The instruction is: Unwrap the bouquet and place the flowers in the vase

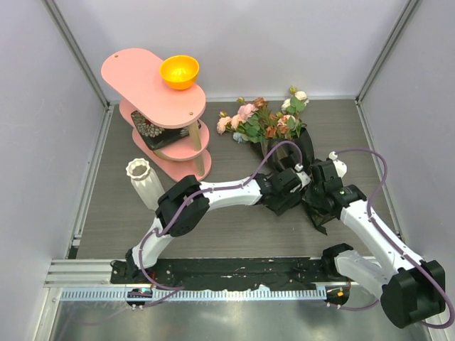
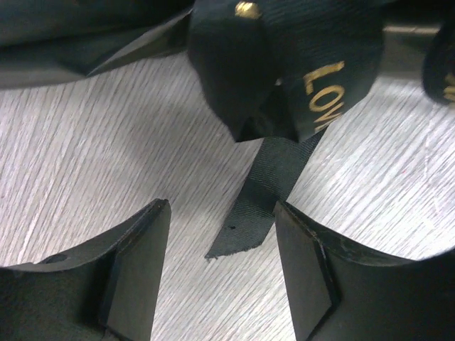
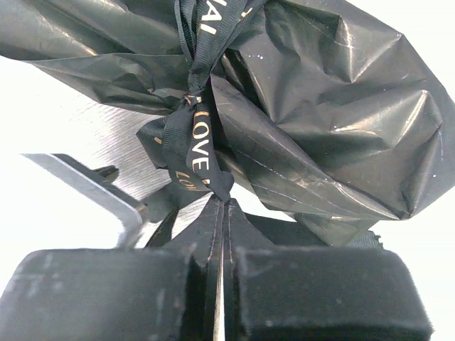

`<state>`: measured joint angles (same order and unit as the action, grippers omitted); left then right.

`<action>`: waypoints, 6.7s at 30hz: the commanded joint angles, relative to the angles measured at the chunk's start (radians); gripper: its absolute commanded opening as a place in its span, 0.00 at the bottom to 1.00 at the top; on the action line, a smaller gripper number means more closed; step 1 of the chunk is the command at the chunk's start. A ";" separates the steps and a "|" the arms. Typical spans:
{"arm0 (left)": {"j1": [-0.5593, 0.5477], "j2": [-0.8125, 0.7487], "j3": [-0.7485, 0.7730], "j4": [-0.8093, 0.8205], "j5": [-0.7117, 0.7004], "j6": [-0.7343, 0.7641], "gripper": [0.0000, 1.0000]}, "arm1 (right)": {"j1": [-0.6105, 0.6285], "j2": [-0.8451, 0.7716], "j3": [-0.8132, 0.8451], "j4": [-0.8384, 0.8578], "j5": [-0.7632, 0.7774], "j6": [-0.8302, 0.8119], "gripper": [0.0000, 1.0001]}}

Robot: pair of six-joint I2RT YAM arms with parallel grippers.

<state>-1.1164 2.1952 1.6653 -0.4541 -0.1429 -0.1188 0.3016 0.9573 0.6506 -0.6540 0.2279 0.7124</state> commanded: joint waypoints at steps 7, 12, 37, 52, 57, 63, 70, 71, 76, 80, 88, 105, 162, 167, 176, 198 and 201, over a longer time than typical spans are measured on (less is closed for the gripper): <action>-0.008 0.080 0.031 -0.023 0.019 -0.054 0.51 | -0.001 -0.055 0.050 -0.024 0.007 0.025 0.01; -0.014 0.109 0.028 -0.040 -0.043 -0.073 0.13 | -0.001 -0.084 0.069 -0.033 0.028 0.047 0.01; -0.250 -0.505 -0.527 0.022 -0.161 -0.510 0.00 | -0.171 0.145 0.319 0.114 0.176 -0.004 0.01; -0.509 -0.943 -0.726 -0.315 -0.366 -0.803 0.00 | -0.440 0.667 0.697 0.120 -0.078 -0.189 0.01; -0.553 -1.110 -0.750 -0.466 -0.423 -0.919 0.00 | -0.447 0.748 0.828 0.082 -0.039 -0.192 0.01; -0.554 -1.258 -0.722 -0.621 -0.503 -0.931 0.00 | -0.453 0.819 0.958 0.053 -0.012 -0.186 0.01; -0.551 -1.235 -0.655 -0.637 -0.609 -0.878 0.00 | -0.453 0.879 1.063 -0.002 0.108 -0.225 0.01; -0.550 -1.223 -0.639 -0.629 -0.622 -0.869 0.00 | -0.453 0.877 1.066 -0.012 0.117 -0.228 0.01; -0.493 -1.123 -0.598 -0.559 -0.623 -0.785 0.00 | -0.452 0.833 1.044 -0.010 0.304 -0.281 0.02; -0.328 -1.056 -0.564 -0.477 -0.494 -0.682 0.49 | -0.452 0.944 1.188 -0.267 0.530 -0.272 0.47; -0.123 -0.927 -0.493 -0.085 -0.065 -0.431 0.79 | -0.233 0.556 0.658 -0.033 0.102 -0.197 0.60; 0.220 -0.183 0.042 0.267 0.549 -0.631 0.42 | -0.108 0.147 0.106 0.077 -0.027 0.012 0.20; 0.230 0.305 0.493 -0.057 0.335 -0.527 0.23 | -0.226 -0.192 0.003 0.384 -0.377 0.051 0.01; 0.231 0.314 0.499 -0.055 0.339 -0.528 0.23 | -0.228 -0.295 0.021 0.397 -0.314 0.041 0.01; 0.230 0.273 0.496 -0.058 0.345 -0.515 0.23 | -0.226 -0.273 -0.035 0.271 -0.216 0.012 0.13; 0.201 0.182 0.543 0.051 0.585 -0.564 0.48 | -0.318 -0.118 -0.023 0.165 -0.064 0.001 0.38; 0.201 0.245 0.586 0.042 0.582 -0.571 0.41 | -0.372 -0.057 -0.020 0.203 -0.125 0.009 0.38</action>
<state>-0.9100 2.3848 2.1731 -0.4538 0.3916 -0.6571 -0.0105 0.8394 0.6106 -0.5339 0.1097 0.7136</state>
